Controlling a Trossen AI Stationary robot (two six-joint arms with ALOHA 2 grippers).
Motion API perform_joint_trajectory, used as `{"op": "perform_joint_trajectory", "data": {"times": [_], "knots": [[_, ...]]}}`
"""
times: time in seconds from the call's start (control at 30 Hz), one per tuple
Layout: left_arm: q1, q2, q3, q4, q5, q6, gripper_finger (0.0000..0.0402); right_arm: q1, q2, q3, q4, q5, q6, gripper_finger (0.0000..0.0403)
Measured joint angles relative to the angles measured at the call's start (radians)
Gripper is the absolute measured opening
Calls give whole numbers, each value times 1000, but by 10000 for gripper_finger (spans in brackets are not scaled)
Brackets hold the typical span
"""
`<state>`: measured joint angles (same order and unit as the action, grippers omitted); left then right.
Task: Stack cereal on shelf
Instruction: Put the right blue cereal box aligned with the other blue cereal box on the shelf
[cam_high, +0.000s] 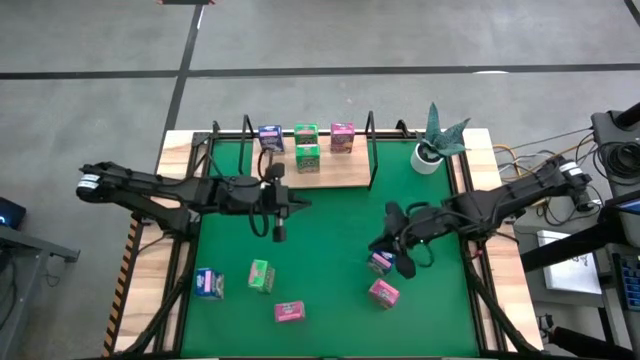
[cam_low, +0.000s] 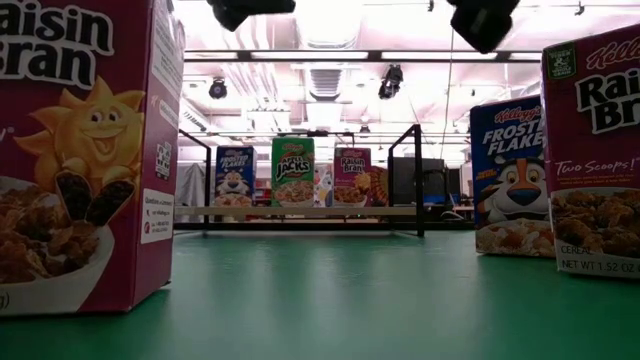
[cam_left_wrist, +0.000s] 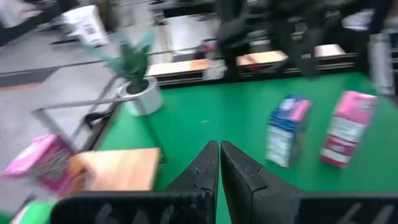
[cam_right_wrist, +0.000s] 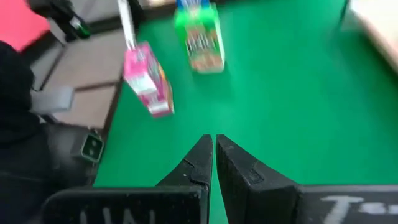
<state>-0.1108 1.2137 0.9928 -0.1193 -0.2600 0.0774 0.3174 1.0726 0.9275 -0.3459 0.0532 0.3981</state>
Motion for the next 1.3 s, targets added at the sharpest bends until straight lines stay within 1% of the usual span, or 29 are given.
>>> {"op": "perform_joint_trajectory", "data": {"times": [0.17,0.3,0.4,0.47,0.5,0.57,0.73,0.93,1.0,1.1,1.3], "knots": [[-14,-4,-1,-22,-115,-32,0,4,78,126,-268,2,167,12],[-29,-5,-10,-25,-152,-36,0,31,138,219,-480,0,293,12],[-37,-5,-29,-26,-169,-57,0,74,184,270,-588,2,344,12],[-39,-5,-45,-27,-197,-61,0,113,208,286,-604,11,351,12],[-39,-5,-51,-27,-210,-60,0,133,218,289,-606,34,355,12],[-39,-8,-55,-27,-232,-60,0,169,233,290,-603,93,367,12],[-39,-16,-56,-23,-237,-54,0,233,262,289,-599,234,412,13],[-39,-18,-60,-26,-236,-54,0,253,280,287,-591,263,429,17],[-39,-18,-60,-26,-236,-54,0,259,280,286,-591,273,436,28],[-39,-18,-60,-26,-236,-54,0,262,280,283,-590,303,454,60],[-39,-18,-60,-26,-236,-54,0,265,284,260,-591,317,522,152]]}}
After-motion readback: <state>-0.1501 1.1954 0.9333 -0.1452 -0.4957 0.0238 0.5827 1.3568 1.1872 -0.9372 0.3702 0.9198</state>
